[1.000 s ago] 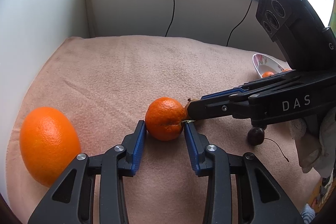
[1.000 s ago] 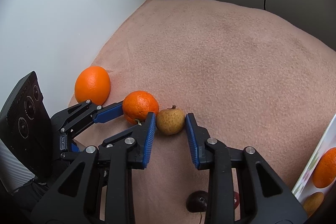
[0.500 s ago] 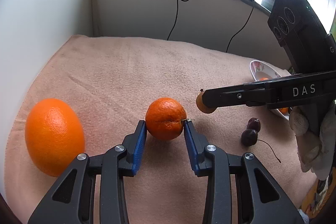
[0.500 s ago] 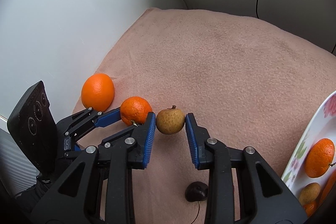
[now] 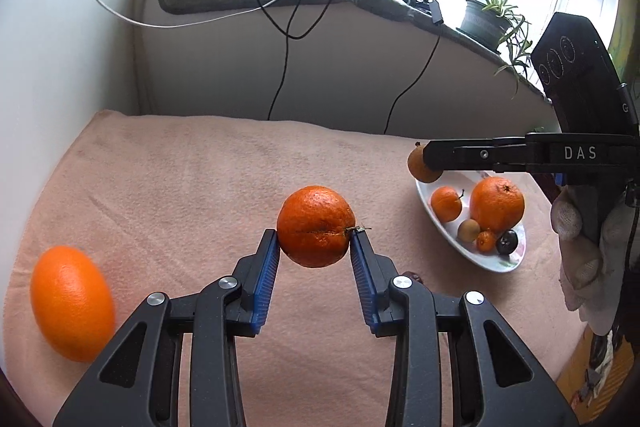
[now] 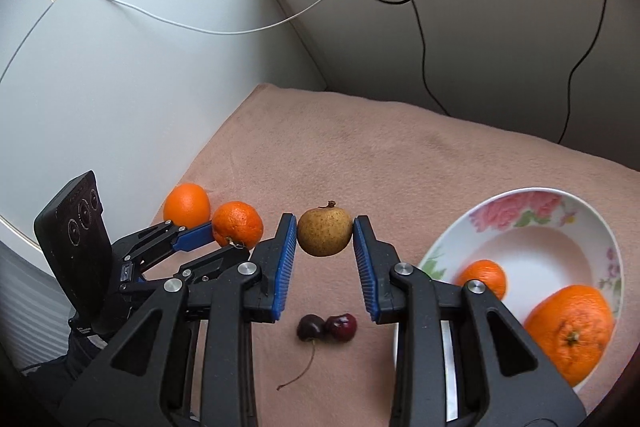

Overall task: Organize fruits
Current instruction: 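Lift and carry the tangerine and pear over the white plate, then open the left gripper to drop the tangerine while the right gripper releases the pear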

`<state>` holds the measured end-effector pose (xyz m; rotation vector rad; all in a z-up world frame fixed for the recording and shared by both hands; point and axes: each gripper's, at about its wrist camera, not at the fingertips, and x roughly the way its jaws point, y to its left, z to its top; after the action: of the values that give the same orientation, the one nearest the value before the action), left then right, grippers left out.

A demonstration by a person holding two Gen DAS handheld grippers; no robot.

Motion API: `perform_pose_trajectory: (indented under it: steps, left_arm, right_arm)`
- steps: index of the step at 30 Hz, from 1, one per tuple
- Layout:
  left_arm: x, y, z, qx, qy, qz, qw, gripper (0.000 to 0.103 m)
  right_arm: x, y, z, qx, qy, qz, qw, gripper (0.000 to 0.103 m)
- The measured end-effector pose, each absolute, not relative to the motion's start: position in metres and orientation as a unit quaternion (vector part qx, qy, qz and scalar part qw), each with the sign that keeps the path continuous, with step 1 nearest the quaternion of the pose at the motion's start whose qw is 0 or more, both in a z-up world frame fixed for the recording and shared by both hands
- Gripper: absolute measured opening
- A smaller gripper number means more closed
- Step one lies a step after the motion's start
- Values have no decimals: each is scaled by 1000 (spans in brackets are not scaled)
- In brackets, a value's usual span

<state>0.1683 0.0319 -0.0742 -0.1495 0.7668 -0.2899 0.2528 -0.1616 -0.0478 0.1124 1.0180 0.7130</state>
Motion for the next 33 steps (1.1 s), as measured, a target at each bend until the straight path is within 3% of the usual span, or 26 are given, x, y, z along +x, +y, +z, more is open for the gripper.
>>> perform_pose_trajectory:
  steps: [15,33]
  left_arm:
    - [205,-46,-62,-47,378,-207,901,35]
    - [252,-118,-69,-12,409,-240,880,35]
  right_arm:
    - [277,-253,-48,68,472,250,843,31]
    - [288,-283,-71,67,494,224,837,31]
